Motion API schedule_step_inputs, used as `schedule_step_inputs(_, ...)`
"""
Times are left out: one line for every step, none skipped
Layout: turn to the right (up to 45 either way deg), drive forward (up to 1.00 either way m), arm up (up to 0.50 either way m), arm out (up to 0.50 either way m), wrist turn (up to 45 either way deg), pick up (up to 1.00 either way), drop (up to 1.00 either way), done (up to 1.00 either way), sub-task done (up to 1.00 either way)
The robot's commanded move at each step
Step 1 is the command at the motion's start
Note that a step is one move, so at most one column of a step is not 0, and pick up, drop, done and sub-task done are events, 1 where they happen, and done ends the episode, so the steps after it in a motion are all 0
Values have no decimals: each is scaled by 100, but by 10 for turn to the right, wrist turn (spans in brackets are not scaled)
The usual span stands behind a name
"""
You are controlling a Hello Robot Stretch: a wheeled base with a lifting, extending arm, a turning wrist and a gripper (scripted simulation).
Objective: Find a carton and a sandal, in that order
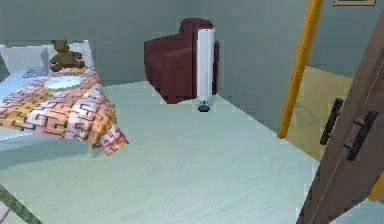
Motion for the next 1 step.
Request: schedule_step_inputs(-450, 0, 0, 0, 0, 0, 0, 0, 0)
